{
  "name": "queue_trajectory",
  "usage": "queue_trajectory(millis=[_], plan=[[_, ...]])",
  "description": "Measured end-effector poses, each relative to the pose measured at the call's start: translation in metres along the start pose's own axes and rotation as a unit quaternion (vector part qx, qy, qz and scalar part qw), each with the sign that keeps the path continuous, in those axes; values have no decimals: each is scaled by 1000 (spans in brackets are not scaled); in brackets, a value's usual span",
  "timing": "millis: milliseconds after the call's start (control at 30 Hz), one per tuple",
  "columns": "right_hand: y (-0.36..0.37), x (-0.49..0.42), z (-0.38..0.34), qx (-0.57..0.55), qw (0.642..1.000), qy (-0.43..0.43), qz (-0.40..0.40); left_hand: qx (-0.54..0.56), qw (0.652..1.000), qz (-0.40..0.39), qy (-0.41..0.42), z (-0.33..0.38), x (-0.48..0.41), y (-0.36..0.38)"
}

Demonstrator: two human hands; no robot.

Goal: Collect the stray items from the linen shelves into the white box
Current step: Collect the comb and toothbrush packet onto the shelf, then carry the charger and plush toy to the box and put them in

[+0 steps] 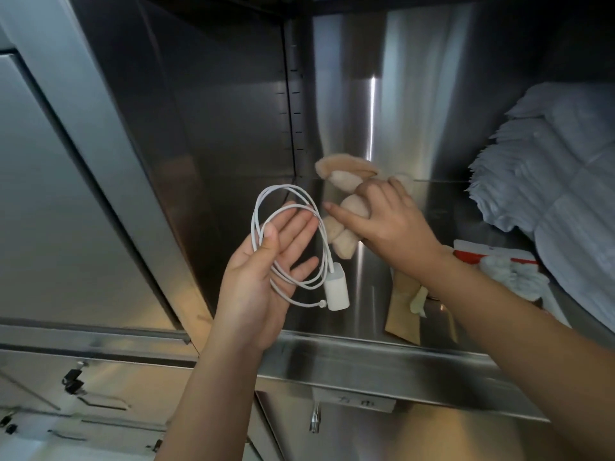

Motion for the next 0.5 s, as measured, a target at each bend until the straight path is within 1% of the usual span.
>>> queue_trajectory(millis=[100,167,367,500], plan=[[-17,9,-9,5,999,13,39,12,1000,-16,1,1,9,5],[-26,16,-16,21,998,22,48,19,999,-26,0,1,14,7],[-39,36,-37,97,994,34,27,60,996,-58,-17,0,35,11],[-48,50,-50,120,992,34,18,84,994,-58,-38,-2,49,14]])
Point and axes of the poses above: each hand's wrist, its own x-axis away from the middle knuckle, its own y-axis out of the palm, z = x × y, the point moved 5 cm from there along -x, towards the middle knuckle, and after that the axes turned 11 degrees about -z, right-handed, at the moved point
